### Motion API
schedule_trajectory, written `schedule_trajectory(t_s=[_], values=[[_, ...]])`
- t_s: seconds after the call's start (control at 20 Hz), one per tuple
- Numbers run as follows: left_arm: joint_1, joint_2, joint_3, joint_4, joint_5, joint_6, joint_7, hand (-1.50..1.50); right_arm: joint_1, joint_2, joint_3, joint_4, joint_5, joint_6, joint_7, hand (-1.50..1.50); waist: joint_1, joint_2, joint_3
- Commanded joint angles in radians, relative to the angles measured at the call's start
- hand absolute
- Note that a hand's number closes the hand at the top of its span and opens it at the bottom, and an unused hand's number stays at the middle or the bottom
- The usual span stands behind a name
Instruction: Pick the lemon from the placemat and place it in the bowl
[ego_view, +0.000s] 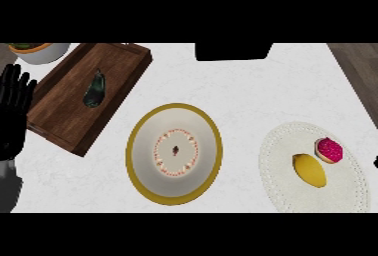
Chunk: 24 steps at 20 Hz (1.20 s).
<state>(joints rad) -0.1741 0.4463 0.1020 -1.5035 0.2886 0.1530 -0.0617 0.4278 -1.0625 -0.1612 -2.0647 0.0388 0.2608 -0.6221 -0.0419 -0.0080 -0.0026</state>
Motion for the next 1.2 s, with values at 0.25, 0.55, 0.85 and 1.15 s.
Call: schedule_trajectory(t_s=[0.25,0.55,0.85,1.15], values=[[0.000,-0.021,-0.006,-0.024,-0.011,-0.004,0.003,0.00,0.085,-0.165,-0.158,-0.047,0.201,0.163,0.065,-1.50,0.019,0.002,0.002],[-0.105,-0.011,0.016,0.084,-0.026,-0.043,0.003,0.00,0.051,-0.039,-0.055,-0.006,0.382,0.176,0.047,-1.50,0.032,0.009,0.003],[-0.071,-0.060,0.020,0.109,-0.048,-0.061,-0.046,0.00,-0.079,0.040,0.008,0.070,0.466,0.246,0.050,-1.50,0.040,0.009,0.002],[-0.031,-0.065,0.032,0.003,-0.058,-0.053,0.023,0.00,-0.151,0.154,0.118,0.122,0.588,0.268,0.094,-1.50,0.042,0.008,0.002]])
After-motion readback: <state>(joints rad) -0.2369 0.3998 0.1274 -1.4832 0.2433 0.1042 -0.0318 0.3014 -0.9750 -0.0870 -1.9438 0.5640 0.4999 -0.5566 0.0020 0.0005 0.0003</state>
